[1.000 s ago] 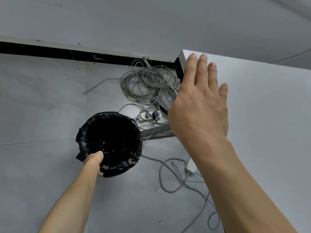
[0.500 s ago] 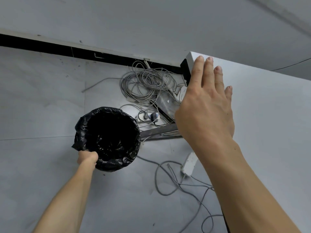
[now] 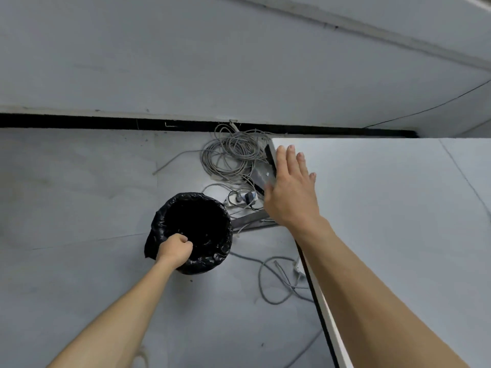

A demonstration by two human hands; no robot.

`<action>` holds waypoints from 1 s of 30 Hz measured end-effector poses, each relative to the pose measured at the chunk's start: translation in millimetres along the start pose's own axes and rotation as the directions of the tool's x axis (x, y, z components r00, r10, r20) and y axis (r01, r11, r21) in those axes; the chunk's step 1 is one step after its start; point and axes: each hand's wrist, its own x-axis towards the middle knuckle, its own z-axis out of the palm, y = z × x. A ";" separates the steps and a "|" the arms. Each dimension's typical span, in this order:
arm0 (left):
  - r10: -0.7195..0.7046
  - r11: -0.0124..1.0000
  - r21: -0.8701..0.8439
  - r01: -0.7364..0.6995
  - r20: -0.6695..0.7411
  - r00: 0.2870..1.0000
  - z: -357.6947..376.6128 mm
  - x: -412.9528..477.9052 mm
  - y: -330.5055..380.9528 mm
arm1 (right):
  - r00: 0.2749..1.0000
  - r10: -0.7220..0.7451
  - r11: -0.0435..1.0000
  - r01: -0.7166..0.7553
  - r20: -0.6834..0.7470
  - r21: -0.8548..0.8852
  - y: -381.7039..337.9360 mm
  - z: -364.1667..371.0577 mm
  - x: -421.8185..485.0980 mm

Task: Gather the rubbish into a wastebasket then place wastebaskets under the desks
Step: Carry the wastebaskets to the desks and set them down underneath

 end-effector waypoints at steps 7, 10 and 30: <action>0.367 0.916 0.158 -0.370 0.046 0.929 -116.5 -174.7 137.0 | 0.906 0.077 0.985 -0.134 0.417 0.110 18.8 -79.8 -88.7; 0.525 0.800 0.278 -0.531 0.104 0.845 -144.7 -262.1 191.2 | 0.886 0.183 0.953 -0.267 0.426 0.145 42.4 -136.7 -171.8; 0.314 -0.456 0.015 -0.890 0.938 -0.145 201.9 -811.8 71.3 | 0.055 0.997 -0.007 -0.640 0.055 0.768 79.3 -129.8 -889.8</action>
